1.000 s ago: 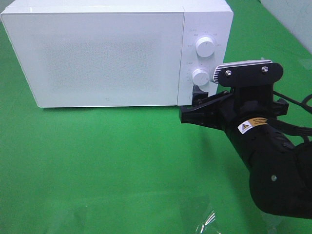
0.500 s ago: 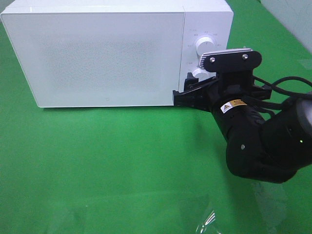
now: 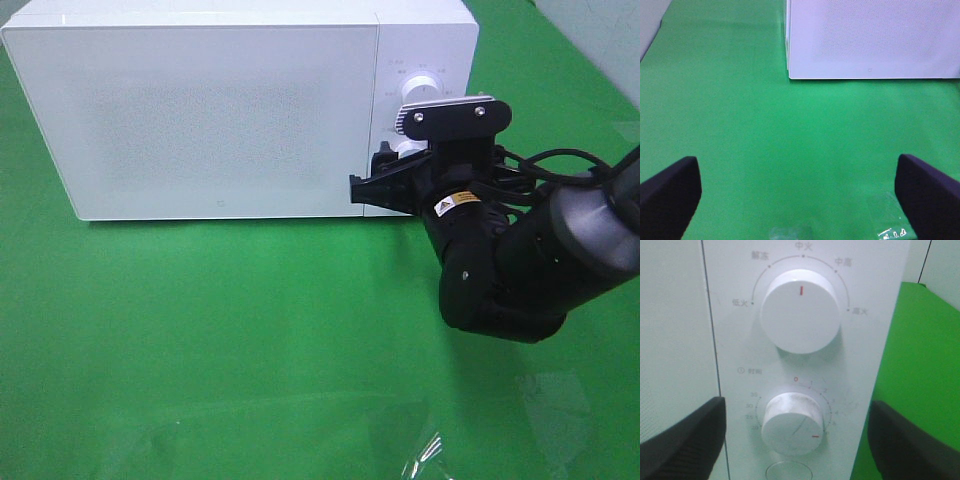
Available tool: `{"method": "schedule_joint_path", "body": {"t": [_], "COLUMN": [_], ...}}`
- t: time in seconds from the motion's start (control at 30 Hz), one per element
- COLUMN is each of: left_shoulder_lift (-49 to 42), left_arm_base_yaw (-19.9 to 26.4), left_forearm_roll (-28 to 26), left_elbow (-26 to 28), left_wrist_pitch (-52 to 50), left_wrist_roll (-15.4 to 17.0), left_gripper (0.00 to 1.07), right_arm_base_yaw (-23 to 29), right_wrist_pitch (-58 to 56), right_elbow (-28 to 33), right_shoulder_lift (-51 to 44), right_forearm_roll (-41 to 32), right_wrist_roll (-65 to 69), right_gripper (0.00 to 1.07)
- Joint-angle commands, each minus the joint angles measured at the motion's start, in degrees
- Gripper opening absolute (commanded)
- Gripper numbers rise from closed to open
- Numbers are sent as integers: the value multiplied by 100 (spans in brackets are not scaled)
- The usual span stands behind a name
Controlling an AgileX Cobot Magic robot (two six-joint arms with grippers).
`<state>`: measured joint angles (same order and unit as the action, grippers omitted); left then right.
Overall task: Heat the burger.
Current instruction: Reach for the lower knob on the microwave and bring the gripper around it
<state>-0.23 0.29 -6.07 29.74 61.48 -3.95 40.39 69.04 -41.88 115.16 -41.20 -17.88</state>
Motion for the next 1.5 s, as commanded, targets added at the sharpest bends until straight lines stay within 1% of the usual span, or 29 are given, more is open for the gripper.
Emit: {"method": "schedule_joint_path", "body": {"t": [0.03,0.23,0.37,0.43,0.47,0.6,0.9,1.1,1.33,1.5], "left_shoulder_lift": [-132,-132,-132,-132,-132,-132,-97,-97,-97,-97], "left_arm_base_yaw": [11,11,11,11,11,11,11,11,11,11], "left_forearm_roll": [-6,-6,0,11,11,29,40,40,40,40], "left_elbow": [-6,-6,-6,-6,-6,-6,-6,-6,-6,-6], "left_wrist_pitch": [-17,-17,-17,-17,-17,-17,-17,-17,-17,-17], "left_wrist_roll": [29,29,29,29,29,29,29,29,29,29], "left_gripper": [97,97,97,97,97,97,97,97,97,97], "right_arm_base_yaw": [-23,-109,-229,-264,-361,-401,-401,-401,-407,-407], "right_wrist_pitch": [201,46,46,74,57,63,74,40,-80,86], "right_elbow": [-201,-533,-590,-590,-590,-590,-590,-590,-590,-590], "right_shoulder_lift": [172,441,447,447,447,527,579,596,722,688], "right_forearm_roll": [86,195,315,327,401,407,487,504,510,510], "right_wrist_roll": [-6,34,155,195,304,327,378,447,521,521], "right_gripper": [75,75,75,75,75,75,75,71,71,71]}}
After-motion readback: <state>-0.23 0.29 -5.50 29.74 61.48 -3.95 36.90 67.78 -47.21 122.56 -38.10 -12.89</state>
